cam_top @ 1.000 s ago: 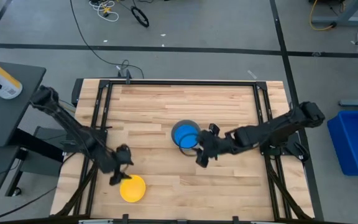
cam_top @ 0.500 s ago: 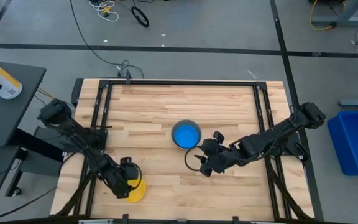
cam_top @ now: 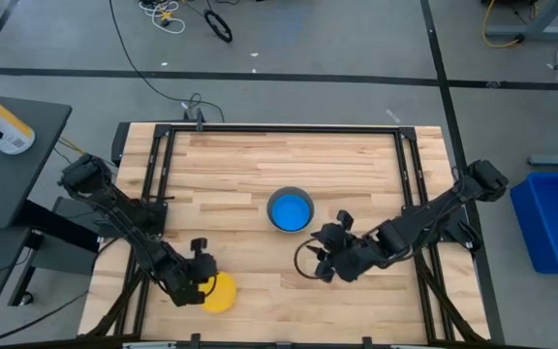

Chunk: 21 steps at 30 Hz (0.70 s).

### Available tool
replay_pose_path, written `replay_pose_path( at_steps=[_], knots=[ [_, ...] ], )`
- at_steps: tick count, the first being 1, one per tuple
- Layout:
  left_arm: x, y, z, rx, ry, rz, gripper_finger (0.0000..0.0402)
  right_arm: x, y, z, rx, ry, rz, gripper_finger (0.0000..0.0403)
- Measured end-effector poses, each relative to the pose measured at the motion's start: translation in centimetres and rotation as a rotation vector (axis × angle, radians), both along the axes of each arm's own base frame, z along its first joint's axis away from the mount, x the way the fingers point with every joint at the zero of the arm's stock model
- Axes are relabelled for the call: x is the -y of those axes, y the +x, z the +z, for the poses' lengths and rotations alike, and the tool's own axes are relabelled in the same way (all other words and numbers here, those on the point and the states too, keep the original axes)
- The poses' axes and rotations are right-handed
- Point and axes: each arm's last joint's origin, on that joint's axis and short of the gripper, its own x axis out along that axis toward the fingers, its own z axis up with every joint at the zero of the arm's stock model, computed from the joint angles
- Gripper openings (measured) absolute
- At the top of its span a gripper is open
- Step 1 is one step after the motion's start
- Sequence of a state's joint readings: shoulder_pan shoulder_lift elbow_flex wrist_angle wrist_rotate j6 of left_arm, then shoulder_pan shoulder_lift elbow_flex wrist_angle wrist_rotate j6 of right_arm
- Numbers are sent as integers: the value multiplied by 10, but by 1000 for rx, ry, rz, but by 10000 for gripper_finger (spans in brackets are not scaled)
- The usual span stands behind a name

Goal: Nest bowls inside each other
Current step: Stack the yellow bowl on top of the light blue bowl

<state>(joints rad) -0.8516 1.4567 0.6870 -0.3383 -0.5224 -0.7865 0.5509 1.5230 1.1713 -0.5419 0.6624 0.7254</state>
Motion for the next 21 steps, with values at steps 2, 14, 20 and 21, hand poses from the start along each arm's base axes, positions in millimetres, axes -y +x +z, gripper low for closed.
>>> replay_pose_path(
  at_steps=[2, 14, 20, 21],
  knots=[
    [-1, 7, 3, 78, 62, -20, 6, -7, -4, 0, 36, -66, -12, 165],
    [-86, 65, 13, 554, 140, -143, 5, -21, -33, -50, 236, -287, -135, 161],
    [-152, 79, 30, 773, 138, -146, 5, -10, -39, -79, 277, -259, -161, 163],
    [-163, 81, 32, 798, 126, -156, 5, -8, -40, -82, 287, -250, -166, 162]
  ],
)
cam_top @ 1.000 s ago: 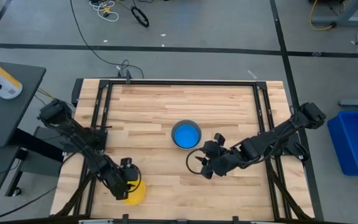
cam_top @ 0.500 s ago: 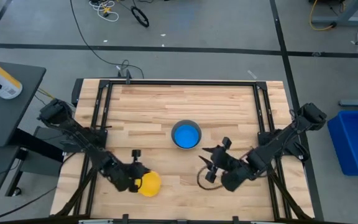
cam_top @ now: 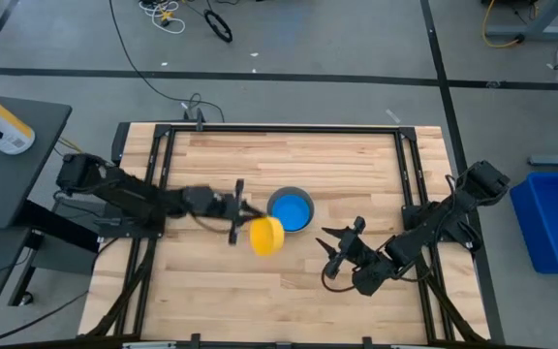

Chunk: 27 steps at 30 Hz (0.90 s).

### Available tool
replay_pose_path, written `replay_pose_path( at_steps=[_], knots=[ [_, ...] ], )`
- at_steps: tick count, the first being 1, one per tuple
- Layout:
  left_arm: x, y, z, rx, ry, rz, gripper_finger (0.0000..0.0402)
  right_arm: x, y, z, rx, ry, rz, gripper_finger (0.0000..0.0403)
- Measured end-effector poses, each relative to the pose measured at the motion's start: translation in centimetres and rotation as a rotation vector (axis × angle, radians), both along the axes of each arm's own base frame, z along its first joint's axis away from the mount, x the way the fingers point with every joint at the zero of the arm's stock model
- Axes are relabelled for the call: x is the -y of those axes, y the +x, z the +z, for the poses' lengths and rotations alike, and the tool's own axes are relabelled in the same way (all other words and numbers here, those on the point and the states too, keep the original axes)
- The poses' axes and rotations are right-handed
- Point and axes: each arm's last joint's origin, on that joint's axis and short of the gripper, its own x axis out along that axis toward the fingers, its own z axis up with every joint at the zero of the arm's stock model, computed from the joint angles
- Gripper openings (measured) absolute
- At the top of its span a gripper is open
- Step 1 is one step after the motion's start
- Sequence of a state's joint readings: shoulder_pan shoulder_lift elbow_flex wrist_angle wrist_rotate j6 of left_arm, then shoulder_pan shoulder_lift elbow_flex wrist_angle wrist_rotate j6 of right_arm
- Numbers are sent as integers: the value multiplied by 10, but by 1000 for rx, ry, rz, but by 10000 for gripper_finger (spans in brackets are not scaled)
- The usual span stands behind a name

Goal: Nest bowls inside each other
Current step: Stack the yellow bowl on top of the light blue bowl

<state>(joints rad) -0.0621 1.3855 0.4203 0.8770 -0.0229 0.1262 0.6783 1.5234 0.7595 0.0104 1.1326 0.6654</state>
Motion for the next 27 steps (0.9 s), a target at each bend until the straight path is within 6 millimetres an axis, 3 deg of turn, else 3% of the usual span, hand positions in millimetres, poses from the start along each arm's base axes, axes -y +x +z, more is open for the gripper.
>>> replay_pose_path(
  at_steps=[5, 10, 16, 24, 27],
  knots=[
    [-48, 20, 0, 3, -53, 15, 5, 5, -4, -10, 8, 13, 0, 161],
    [-74, 60, -8, -141, -103, 0, 5, 6, -5, -12, 2, 14, 5, 163],
    [-84, 98, -8, -433, -82, 63, 5, 6, -5, -14, -25, 17, 25, 160],
    [-91, 104, 15, -640, -80, 112, 5, 5, -6, -16, -67, 33, 64, 163],
    [-93, 106, 10, -691, -90, 110, 5, 5, -6, -17, -84, 38, 77, 162]
  ],
)
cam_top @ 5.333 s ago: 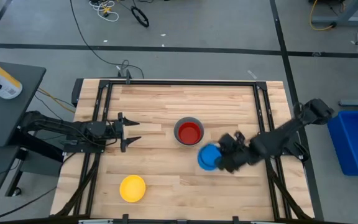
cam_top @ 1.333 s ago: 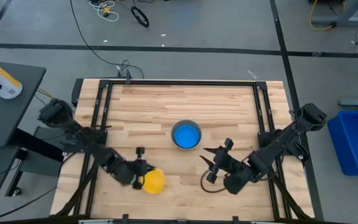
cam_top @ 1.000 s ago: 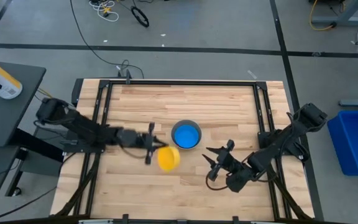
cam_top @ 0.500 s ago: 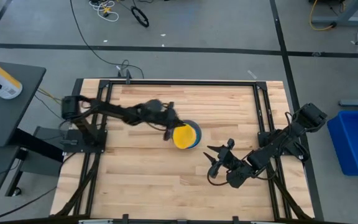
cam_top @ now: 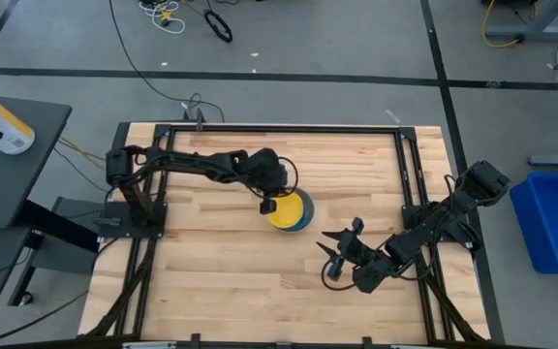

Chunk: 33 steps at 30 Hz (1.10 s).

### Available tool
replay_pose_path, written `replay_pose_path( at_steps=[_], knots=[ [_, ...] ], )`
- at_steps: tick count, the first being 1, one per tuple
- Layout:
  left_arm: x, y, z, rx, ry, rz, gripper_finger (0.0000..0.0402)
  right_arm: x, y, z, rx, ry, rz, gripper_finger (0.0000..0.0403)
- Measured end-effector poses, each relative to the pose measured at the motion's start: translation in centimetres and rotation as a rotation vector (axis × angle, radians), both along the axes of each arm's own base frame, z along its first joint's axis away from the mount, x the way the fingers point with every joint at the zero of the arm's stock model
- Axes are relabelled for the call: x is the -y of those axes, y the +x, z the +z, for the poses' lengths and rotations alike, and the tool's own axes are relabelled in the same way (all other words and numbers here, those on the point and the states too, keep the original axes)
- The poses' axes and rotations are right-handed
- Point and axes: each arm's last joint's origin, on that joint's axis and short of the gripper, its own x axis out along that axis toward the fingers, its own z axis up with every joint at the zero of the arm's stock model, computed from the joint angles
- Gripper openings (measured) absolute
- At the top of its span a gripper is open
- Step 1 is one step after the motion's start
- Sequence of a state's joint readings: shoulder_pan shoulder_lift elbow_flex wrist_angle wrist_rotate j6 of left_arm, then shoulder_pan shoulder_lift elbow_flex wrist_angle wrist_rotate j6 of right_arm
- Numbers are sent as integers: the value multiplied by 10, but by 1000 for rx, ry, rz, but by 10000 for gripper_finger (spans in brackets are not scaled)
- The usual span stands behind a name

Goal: Nest bowls inside each other
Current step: Stack the yellow bowl on top of the light blue bowl

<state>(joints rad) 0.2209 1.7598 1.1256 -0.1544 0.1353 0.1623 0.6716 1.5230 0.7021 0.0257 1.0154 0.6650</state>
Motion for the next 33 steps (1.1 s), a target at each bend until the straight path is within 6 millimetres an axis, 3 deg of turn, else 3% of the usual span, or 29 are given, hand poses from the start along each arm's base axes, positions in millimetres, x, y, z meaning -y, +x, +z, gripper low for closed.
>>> replay_pose_path(
  at_steps=[10, 17, 20, 33],
  knots=[
    [-3, 28, -33, -123, -103, -47, 5, 0, -1, -1, -15, -3, 1, 166],
    [5, 34, -18, -159, -63, -88, 10, 1, 0, -1, -15, -2, -2, 182],
    [8, 34, -14, -148, -51, -121, 48, 1, 0, -1, -17, -3, -2, 194],
    [11, 38, -10, -89, -47, -179, 294, 1, 0, -2, -26, 9, 6, 203]
  ],
)
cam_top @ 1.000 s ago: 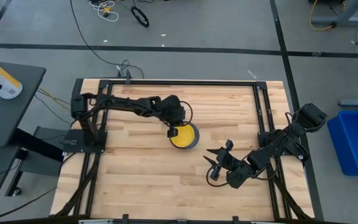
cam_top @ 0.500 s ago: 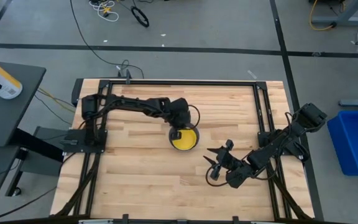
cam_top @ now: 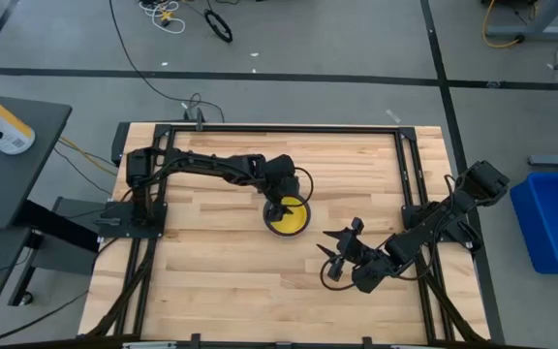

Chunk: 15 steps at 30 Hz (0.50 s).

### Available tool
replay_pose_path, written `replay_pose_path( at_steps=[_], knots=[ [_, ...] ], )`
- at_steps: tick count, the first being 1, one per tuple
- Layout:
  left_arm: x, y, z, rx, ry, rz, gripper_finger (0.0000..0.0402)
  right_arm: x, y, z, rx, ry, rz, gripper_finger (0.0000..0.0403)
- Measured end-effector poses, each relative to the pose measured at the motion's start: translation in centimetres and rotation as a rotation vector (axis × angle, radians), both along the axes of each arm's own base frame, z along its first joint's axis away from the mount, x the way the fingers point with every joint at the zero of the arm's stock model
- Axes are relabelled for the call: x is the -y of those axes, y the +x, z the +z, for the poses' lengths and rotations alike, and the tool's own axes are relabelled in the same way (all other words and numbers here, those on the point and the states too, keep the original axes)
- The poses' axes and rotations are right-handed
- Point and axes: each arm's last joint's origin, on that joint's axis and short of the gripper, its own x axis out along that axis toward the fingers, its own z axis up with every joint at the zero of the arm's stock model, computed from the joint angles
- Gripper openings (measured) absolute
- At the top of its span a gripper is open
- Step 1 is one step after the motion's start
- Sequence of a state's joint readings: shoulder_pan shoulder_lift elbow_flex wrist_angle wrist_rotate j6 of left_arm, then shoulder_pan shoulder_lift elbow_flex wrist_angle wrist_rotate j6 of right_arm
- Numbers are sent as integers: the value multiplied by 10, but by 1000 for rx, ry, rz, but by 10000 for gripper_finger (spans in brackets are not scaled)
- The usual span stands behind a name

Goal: Nest bowls inside each other
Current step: Stack the yellow bowl on top of the light blue bowl, then return To Home Position

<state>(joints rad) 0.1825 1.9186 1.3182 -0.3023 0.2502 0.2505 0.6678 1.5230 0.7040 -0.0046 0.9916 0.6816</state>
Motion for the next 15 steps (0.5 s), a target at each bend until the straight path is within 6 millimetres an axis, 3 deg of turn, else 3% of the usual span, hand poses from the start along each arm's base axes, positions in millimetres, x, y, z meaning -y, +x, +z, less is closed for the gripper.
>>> replay_pose_path(
  at_steps=[5, 10, 15],
  knots=[
    [-4, -1, 0, -16, 58, 56, 335, 0, 0, 0, -5, -3, -1, 198],
    [-8, -6, 11, -6, 106, 58, 342, 1, -1, -1, -10, -7, -2, 197],
    [-11, -14, 42, 98, 130, 42, 339, 2, -3, -2, 4, -56, -30, 192]
  ],
)
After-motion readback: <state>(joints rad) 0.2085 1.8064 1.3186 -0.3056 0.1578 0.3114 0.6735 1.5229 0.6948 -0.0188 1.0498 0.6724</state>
